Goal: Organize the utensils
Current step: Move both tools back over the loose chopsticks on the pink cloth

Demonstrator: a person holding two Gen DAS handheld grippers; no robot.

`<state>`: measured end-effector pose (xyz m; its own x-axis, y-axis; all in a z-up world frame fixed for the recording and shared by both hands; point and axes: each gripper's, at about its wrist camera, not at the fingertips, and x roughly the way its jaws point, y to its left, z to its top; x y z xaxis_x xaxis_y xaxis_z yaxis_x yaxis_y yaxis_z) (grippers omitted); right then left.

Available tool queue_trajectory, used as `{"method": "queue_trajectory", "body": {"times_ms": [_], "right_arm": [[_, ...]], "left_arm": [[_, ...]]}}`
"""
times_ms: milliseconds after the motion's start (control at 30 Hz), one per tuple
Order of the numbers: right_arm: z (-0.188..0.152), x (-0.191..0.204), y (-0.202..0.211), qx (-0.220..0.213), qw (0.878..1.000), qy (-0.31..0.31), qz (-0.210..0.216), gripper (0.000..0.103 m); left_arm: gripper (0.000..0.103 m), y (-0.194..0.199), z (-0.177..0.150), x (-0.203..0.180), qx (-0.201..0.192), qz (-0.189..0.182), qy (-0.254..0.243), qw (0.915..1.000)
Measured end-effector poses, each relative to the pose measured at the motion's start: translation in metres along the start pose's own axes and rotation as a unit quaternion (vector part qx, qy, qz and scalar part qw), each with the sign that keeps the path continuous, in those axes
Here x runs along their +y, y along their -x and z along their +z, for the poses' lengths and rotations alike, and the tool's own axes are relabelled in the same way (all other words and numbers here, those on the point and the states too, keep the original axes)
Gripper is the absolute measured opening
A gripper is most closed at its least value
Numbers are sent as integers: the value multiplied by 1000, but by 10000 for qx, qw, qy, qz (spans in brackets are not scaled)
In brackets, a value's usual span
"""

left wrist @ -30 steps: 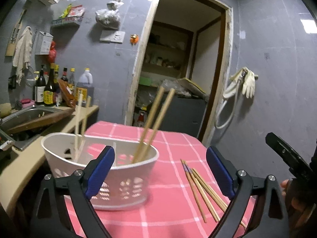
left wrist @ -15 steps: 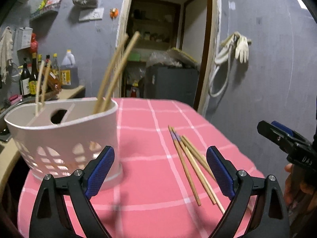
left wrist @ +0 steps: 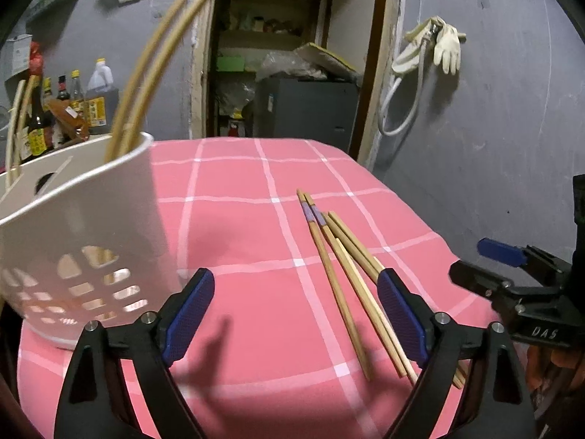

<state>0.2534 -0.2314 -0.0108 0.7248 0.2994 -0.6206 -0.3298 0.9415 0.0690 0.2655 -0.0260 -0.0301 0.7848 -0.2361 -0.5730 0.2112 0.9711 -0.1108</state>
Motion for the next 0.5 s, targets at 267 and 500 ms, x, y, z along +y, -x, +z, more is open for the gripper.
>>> {"method": "queue_trajectory", "body": {"times_ms": [267, 500], "right_arm": [[-3, 8, -24, 579, 9979, 183, 225, 52], [-3, 14, -34, 814, 9959, 284, 278, 50]], "left_arm": [[61, -28, 4, 2, 517, -202, 76, 9984], [42, -47, 12, -6, 818, -289, -207, 9960]]}}
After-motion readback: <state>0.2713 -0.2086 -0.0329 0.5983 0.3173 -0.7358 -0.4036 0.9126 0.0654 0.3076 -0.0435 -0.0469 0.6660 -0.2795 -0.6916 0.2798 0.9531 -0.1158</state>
